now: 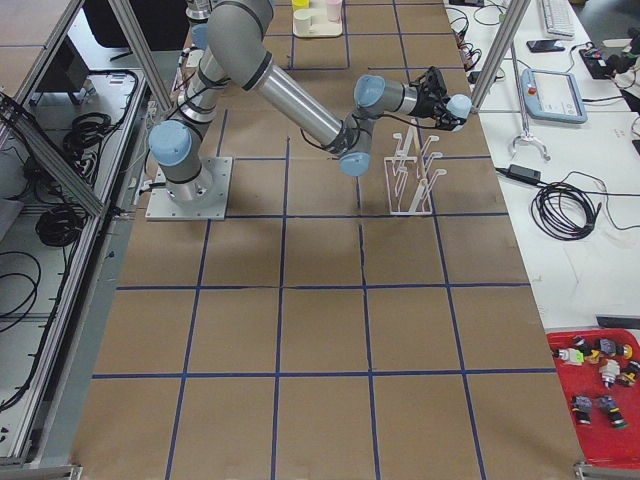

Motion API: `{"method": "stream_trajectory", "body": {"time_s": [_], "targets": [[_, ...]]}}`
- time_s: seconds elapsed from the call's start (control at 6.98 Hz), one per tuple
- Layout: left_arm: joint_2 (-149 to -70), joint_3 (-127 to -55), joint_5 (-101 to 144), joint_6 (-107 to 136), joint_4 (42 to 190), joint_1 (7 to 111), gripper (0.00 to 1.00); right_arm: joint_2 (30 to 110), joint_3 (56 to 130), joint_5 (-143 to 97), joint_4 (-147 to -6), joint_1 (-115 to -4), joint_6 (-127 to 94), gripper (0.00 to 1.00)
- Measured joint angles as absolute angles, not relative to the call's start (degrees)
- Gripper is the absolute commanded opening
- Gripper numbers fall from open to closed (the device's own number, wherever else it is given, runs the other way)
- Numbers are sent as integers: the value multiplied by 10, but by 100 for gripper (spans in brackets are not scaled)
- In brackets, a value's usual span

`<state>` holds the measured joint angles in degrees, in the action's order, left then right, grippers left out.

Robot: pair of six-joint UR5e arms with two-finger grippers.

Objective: Transfer IKEA cup to right arm and place on rack

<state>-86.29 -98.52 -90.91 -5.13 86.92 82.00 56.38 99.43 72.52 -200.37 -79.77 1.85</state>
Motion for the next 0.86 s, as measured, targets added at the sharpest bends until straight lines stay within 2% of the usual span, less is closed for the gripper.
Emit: {"method": "stream_trajectory", "body": {"time_s": [0.57, 0.72, 0.86], "targets": [[-777, -1127, -908, -235, 825, 635, 99, 558, 1030, 724, -2005, -794, 32, 41], [-762, -1155, -908, -265, 813, 609, 99, 557, 1038, 724, -2006, -794, 32, 45], [-751, -1176, -908, -278, 801, 597, 99, 557, 1044, 724, -2006, -795, 32, 81]]}}
